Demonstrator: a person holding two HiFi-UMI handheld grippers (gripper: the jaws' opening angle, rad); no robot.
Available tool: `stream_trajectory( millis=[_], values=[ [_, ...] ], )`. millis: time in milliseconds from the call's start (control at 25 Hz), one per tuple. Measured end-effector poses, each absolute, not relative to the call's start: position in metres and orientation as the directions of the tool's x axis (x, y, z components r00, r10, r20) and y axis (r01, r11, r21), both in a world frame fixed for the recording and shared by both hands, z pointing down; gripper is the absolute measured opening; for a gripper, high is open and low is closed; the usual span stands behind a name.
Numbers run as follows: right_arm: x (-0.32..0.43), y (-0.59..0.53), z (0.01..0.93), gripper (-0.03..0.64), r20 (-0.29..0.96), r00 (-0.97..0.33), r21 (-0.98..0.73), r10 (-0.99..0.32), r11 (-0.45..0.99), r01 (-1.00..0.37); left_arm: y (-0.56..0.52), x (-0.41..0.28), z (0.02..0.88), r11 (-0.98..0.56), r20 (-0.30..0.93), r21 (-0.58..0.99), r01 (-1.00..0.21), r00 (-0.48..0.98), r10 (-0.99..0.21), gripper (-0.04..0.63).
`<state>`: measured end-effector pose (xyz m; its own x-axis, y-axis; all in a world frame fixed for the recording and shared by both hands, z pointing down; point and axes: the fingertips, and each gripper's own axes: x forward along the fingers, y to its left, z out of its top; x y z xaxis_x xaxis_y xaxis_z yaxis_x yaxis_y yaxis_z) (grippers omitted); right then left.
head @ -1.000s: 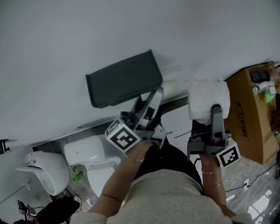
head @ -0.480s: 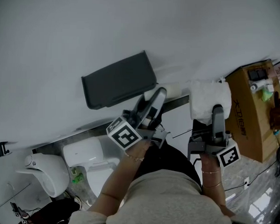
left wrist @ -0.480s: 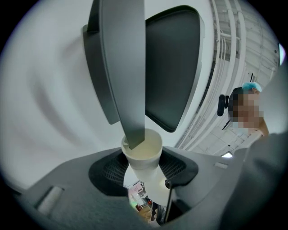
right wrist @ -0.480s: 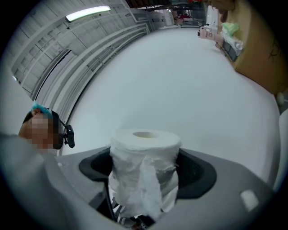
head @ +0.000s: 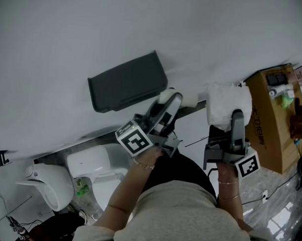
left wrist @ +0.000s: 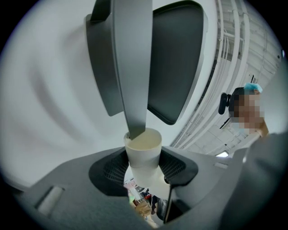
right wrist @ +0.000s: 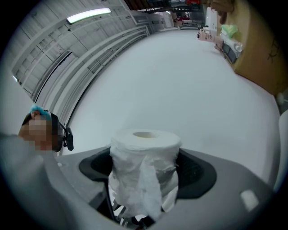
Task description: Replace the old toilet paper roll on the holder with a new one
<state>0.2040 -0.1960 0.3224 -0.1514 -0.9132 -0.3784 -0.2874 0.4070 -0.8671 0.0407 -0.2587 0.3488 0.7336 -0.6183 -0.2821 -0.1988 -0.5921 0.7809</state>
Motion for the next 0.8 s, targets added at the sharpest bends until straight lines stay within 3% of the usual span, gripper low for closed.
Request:
stream_trajectory(
  millis=[400,800],
  values=[
    [0.204,-0.196,0.320,0.419,-0.384,-0.134,-0.866,-0.914,0.407,-0.292,-0.240,0.050,0.350,-0.608,-0.288,0.781,-0.144,0.780,-0.555,0.210],
    [0.191,-0.198,0.318,0.419,-0.394,-0.188,-0.864,-0.900,0.432,-0.257,-0.213,0.030,0.340,-0.623,-0.320,0.769,-0.142,0.758,-0.568,0.210]
  ],
)
